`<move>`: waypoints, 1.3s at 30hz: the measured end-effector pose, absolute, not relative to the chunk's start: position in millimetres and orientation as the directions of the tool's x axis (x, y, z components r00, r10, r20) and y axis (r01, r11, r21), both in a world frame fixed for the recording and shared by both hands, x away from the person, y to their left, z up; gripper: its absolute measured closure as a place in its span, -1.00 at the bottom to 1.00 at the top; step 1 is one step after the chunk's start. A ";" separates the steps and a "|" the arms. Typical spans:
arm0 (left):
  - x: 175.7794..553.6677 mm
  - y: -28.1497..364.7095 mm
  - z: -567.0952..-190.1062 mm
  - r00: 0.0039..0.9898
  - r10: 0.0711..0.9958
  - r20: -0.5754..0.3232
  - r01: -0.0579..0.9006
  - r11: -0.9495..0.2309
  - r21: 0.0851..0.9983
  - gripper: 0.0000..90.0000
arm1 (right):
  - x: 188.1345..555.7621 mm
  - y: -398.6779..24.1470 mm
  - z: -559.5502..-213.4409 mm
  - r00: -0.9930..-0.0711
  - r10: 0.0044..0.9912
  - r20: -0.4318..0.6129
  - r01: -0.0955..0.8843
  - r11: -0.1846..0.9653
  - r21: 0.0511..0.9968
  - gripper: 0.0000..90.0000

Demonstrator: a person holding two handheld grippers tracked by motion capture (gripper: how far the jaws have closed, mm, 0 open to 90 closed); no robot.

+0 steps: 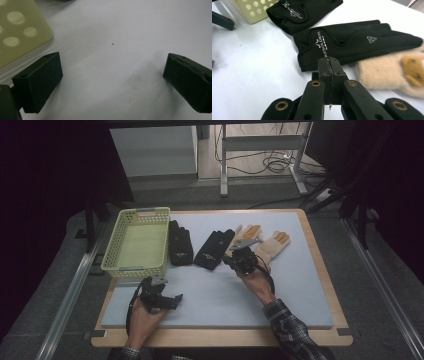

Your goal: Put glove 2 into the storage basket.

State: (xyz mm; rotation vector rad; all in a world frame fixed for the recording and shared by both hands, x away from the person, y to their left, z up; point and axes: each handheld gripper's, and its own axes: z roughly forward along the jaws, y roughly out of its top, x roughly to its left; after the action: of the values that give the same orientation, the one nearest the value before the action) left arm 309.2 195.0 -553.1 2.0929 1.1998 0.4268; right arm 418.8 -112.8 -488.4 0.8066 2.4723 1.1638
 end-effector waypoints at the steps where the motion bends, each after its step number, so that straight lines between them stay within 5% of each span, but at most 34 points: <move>1: 309.2 195.0 -553.1 0.522 0.852 -0.049 0.630 -0.346 0.696 -0.95 | 418.8 -114.0 -487.7 -0.801 0.599 -0.011 0.373 0.514 0.772 0.97; 4: 309.2 194.9 -553.1 0.522 0.852 -0.049 0.629 -0.346 0.696 -0.95 | 420.7 -114.2 -490.1 -0.796 0.605 -0.006 0.382 0.509 0.771 0.97; 11: 309.3 195.0 -553.2 0.522 0.851 -0.050 0.630 -0.345 0.696 -0.95 | 448.9 -90.7 -517.0 -0.778 0.628 0.017 0.435 0.518 0.737 0.38; 13: 309.3 195.0 -553.2 0.522 0.852 -0.050 0.629 -0.344 0.697 -0.95 | 453.0 -84.6 -524.2 -0.776 0.631 -0.007 0.435 0.542 0.719 0.40; 15: 309.3 195.0 -553.2 0.522 0.852 -0.050 0.629 -0.345 0.696 -0.95 | 454.6 -81.1 -529.8 -0.782 0.622 -0.019 0.425 0.556 0.714 0.71; 20: 309.3 195.0 -553.2 0.522 0.852 -0.050 0.630 -0.345 0.696 -0.95 | 451.3 -81.0 -526.8 -0.785 0.619 -0.033 0.415 0.563 0.714 0.73; 35: 309.3 194.9 -553.1 0.521 0.852 -0.050 0.630 -0.344 0.696 -0.95 | 388.7 -140.9 -484.1 -0.825 0.565 -0.015 0.376 0.568 0.732 0.73; 39: 309.3 194.9 -553.1 0.521 0.852 -0.050 0.631 -0.344 0.696 -0.95 | 380.8 -162.1 -494.0 -0.812 0.584 0.012 0.408 0.553 0.726 0.43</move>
State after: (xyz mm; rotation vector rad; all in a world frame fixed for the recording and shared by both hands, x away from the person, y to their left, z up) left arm 309.3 194.9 -553.1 2.0921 1.2015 0.4255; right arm 380.8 -162.1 -494.0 0.8310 2.5581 1.1073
